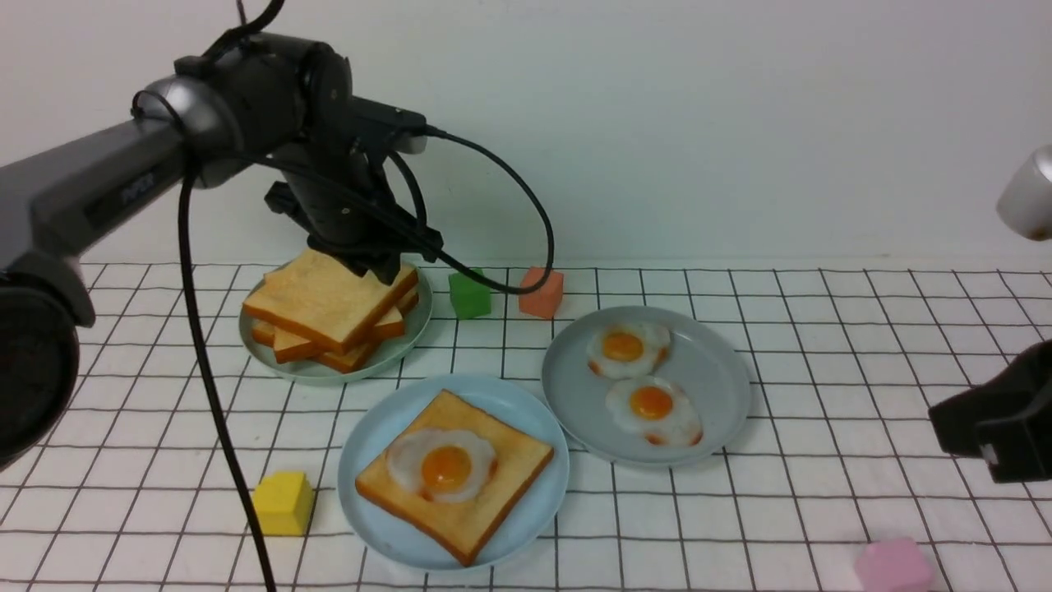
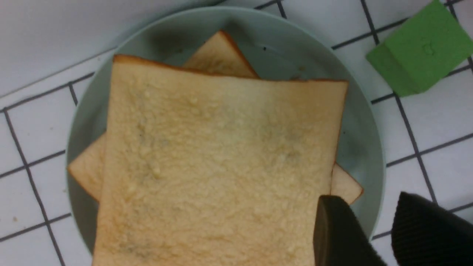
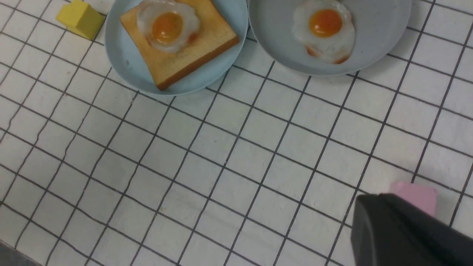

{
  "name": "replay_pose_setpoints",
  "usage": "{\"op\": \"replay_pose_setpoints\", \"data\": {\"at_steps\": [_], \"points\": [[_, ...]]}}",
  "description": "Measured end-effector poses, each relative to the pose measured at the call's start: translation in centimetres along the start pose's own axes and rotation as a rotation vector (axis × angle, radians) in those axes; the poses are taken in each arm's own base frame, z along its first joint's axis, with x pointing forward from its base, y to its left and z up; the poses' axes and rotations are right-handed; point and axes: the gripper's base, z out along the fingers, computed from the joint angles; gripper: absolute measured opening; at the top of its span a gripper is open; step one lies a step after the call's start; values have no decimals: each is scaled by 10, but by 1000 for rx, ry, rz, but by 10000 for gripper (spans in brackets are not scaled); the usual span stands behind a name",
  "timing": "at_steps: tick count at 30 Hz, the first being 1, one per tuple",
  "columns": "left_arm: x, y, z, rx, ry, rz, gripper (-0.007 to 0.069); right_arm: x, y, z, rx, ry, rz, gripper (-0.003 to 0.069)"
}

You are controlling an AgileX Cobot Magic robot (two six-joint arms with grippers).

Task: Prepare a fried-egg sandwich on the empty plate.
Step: Use the left arm to grab a slice of bread

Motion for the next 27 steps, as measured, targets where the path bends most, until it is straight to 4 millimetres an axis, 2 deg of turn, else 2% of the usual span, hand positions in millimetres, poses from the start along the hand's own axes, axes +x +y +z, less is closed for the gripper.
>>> {"op": "replay_pose_setpoints", "data": {"at_steps": [5, 8, 14, 20, 22, 25, 27], "points": [[4, 2, 18, -29, 30, 26, 295, -2, 0, 0, 0, -26, 2, 9], [6, 4, 35, -58, 28, 53, 335, -3, 0, 0, 0, -31, 8, 11], [8, 4, 47, -65, 26, 63, 355, -3, 0, 0, -1, -32, 9, 17], [9, 3, 51, -55, 31, 56, 354, -3, 0, 0, -3, -34, 11, 17], [9, 3, 51, -58, 32, 59, 338, -3, 0, 0, -5, -34, 12, 17], [9, 4, 51, -64, 35, 63, 272, -3, 0, 0, -6, -34, 7, 17], [9, 4, 51, -65, 36, 56, 157, -2, 1, 0, -9, -31, 14, 17]]}}
